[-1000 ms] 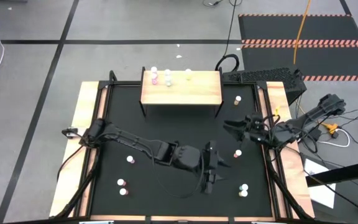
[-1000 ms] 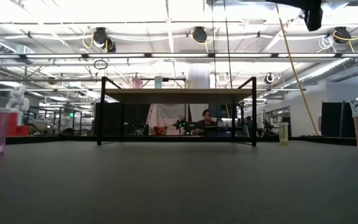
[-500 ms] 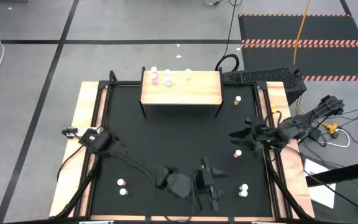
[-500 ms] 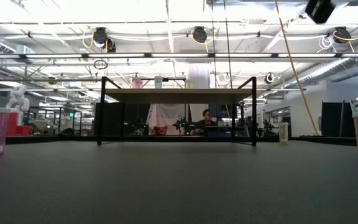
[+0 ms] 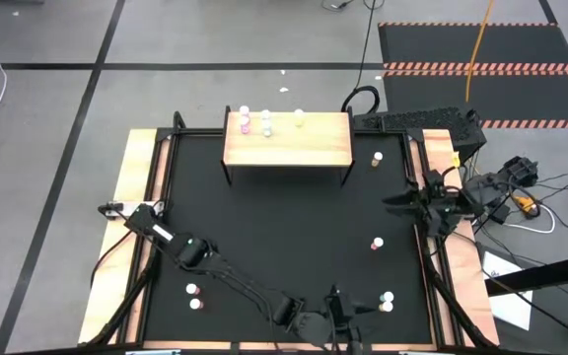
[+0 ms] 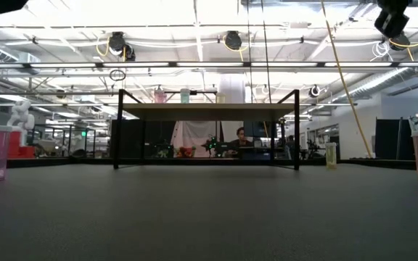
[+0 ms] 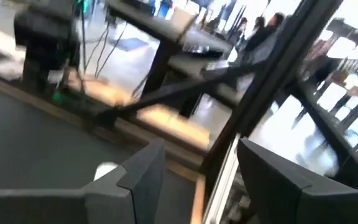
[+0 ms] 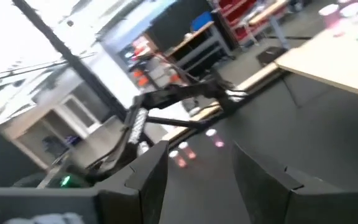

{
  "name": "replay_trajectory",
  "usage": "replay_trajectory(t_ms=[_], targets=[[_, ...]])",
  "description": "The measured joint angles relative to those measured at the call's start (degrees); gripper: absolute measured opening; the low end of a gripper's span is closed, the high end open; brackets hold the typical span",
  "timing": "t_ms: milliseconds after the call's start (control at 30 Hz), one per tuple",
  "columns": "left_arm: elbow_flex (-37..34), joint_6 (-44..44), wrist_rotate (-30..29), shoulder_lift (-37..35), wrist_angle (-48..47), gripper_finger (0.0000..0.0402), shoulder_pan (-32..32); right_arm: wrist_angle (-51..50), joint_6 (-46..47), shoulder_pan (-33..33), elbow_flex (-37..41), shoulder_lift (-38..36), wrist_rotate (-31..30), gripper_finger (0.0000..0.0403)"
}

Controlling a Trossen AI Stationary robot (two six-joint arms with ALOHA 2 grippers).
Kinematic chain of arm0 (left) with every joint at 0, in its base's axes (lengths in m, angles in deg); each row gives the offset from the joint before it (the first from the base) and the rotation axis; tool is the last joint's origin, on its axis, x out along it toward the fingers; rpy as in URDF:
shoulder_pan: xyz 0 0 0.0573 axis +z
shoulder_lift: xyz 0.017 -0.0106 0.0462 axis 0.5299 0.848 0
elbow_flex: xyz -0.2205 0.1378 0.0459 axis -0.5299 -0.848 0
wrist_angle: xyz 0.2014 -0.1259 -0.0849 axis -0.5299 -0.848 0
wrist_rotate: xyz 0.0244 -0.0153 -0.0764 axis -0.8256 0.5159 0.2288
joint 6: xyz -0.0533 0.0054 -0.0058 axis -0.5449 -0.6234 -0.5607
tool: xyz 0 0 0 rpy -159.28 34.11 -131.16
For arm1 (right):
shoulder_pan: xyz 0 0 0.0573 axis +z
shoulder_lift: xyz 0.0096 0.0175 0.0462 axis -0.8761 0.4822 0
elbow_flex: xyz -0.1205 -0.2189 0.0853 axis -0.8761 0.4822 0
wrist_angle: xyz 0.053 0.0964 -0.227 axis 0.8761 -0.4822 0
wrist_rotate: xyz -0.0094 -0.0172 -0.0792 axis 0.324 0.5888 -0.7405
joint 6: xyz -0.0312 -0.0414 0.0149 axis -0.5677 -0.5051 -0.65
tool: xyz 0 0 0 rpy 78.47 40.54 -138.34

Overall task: Pick and place medicine bottles onto shelf by color
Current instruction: Put the bottom yellow pill bottle on the shelf aligned with the other yellow pill bottle

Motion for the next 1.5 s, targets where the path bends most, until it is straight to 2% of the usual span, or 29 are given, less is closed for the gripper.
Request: replay_trajectory(t_ms=[167, 367, 500, 667, 767, 967, 1067, 1167, 1267, 1400, 1500], targets=[[-0.2, 0.9, -0.3, 3.3, -1.1, 0.0202, 0.2, -1.3, 0.7, 0.0, 0.0, 1.1, -0.6, 0.0169], [-0.1, 0.6, 0.3, 6.7, 2.0, 0.0202, 2.6, -2.0, 1.7, 0.0, 0.0, 4.3, -1.8, 0.0169], [-0.2, 1.3, 4.7, 8.7, 7.4, 0.0202, 4.0, -5.3, 5.5, 0.0, 0.0, 6.7, -1.8, 0.0169], [-0.2, 2.8, 5.6, 9.3, 3.2, 0.0202, 3.7, -8.2, 9.5, 0.0, 0.0, 9.0, 0.3, 0.0169], [-0.2, 5.3, 6.2, 9.2, 3.2, 0.0202, 3.6, -9.5, 11.0, 0.0, 0.0, 10.1, 5.0, 0.0169], [-0.1, 6.2, 9.8, 9.3, -1.4, 0.0202, 3.2, -12.7, 12.7, 1.8, 0.0, 16.0, 25.6, 0.0169], [-0.1, 3.5, 13.4, 8.1, -2.8, 0.0202, 3.2, -12.8, 13.8, 4.7, 0.0, 20.2, 33.1, 0.0169], [-0.1, 1.9, 16.1, 4.6, -9.4, 0.0202, 3.8, -13.4, 13.7, 9.1, -1.7, 24.8, 35.9, 0.0169], [-0.1, 5.2, 16.2, 0.1, -20.9, 0.0202, 4.6, -14.4, 10.4, 13.4, -4.7, 29.7, 35.8, 0.0169], [-0.1, 7.2, 16.6, -6.1, -33.6, 0.0202, 5.8, -18.5, 3.5, 17.4, -11.2, 37.2, 35.5, 0.0169], [-0.1, 6.4, 16.9, -10.4, -39.4, 0.0202, 7.0, -21.7, -5.4, 20.5, -17.3, 43.6, 34.4, 0.0169]])
